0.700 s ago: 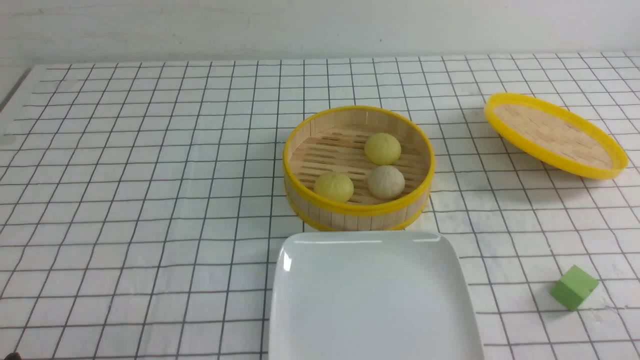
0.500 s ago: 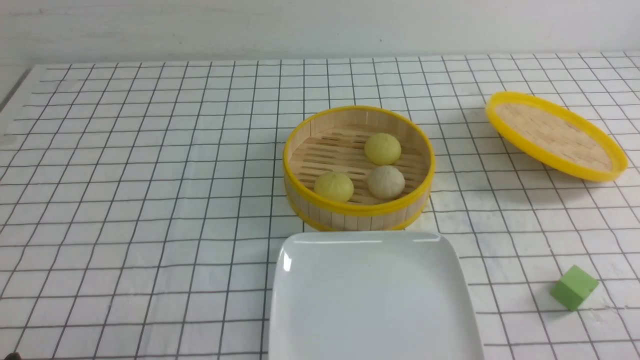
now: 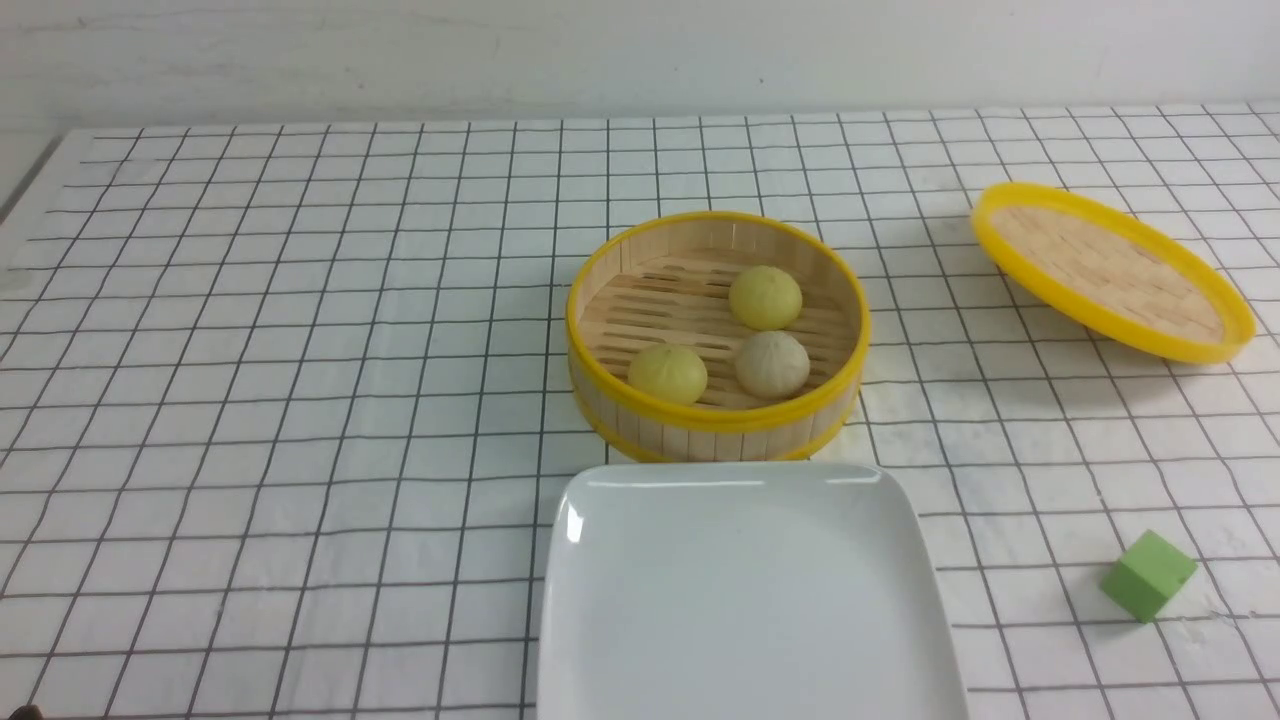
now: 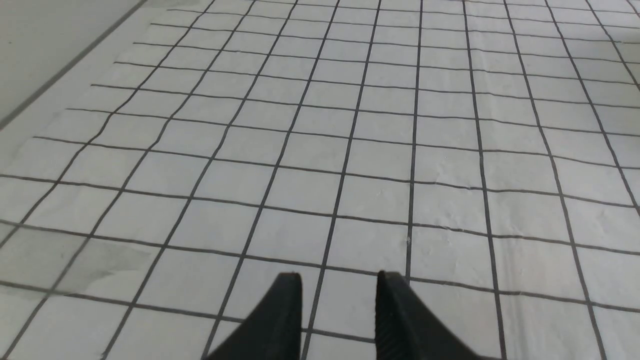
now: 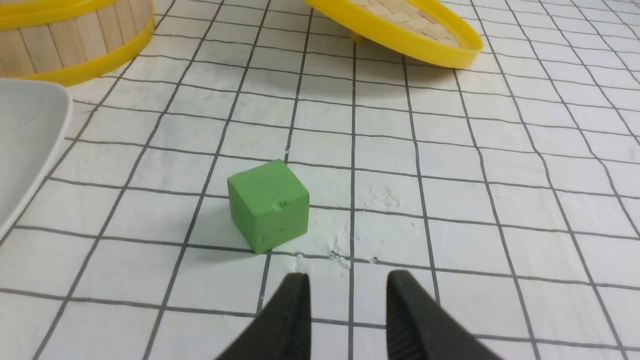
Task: Put the steamed buns into the plate on the white-black tablecloth.
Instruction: 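Reach toward a bun in the bamboo steamer with the right gripper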
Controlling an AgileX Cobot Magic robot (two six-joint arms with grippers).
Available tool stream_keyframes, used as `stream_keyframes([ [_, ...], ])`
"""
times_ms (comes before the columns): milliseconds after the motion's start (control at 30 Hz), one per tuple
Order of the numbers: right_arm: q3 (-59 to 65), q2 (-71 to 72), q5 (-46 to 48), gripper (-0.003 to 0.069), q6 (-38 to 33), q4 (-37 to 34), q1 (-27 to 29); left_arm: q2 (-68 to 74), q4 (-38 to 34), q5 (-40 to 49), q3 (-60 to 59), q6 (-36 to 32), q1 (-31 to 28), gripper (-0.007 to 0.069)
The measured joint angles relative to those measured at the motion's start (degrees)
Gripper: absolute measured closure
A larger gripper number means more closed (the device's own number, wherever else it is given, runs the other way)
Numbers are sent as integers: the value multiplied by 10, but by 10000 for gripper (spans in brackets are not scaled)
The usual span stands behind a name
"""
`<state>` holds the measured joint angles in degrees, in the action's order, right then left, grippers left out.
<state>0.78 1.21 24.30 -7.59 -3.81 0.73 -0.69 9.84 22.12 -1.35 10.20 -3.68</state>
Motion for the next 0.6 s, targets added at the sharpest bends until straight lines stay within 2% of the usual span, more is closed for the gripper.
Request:
stream_keyframes([
  [500, 0, 0, 0, 419, 0, 4, 0, 0, 0, 0, 0, 0, 0, 383],
  [600, 3, 0, -16, 419, 5, -15, 0, 0, 0, 0, 0, 0, 0, 383],
])
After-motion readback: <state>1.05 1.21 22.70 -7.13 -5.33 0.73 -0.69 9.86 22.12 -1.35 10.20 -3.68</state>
